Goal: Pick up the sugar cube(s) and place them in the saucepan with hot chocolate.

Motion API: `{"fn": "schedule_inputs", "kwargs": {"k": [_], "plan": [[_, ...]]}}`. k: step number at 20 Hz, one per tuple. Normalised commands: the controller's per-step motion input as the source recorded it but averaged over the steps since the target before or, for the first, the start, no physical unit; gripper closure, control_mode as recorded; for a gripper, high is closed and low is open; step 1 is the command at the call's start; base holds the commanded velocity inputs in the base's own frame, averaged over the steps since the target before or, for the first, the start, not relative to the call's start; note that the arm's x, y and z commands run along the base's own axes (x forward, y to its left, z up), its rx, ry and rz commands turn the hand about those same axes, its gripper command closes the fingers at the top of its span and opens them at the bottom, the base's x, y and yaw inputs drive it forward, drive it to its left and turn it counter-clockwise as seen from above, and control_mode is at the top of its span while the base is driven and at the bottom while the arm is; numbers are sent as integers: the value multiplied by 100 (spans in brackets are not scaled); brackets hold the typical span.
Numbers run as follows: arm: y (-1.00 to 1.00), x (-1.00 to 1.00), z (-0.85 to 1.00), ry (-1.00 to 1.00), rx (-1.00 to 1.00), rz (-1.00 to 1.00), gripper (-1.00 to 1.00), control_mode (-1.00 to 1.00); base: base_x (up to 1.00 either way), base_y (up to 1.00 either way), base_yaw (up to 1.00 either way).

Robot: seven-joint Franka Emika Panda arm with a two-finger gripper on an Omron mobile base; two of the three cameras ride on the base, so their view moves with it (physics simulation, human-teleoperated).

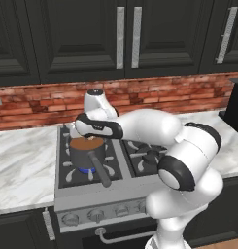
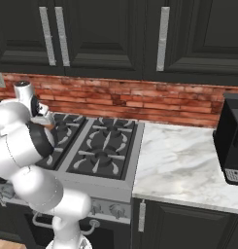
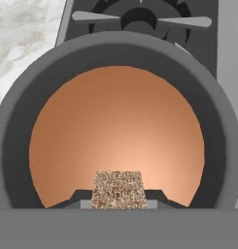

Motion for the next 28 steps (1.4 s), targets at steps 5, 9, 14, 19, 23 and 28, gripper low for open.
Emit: {"fn": "schedule_inputs", "kwargs": {"k": [5,9,14,19,23,28], "plan": [[0,2,-11,3,0,3,100,-100,0,0,0],[0,0,0,1,0,0,-100,-100,0,0,0],[0,0,0,2,0,2,-100,-100,0,0,0],[0,0,0,5,0,3,-100,-100,0,0,0],[0,-2,11,0,0,1,-100,-100,0,0,0],[0,-18,42,-2,0,0,-100,-100,0,0,0]]}}
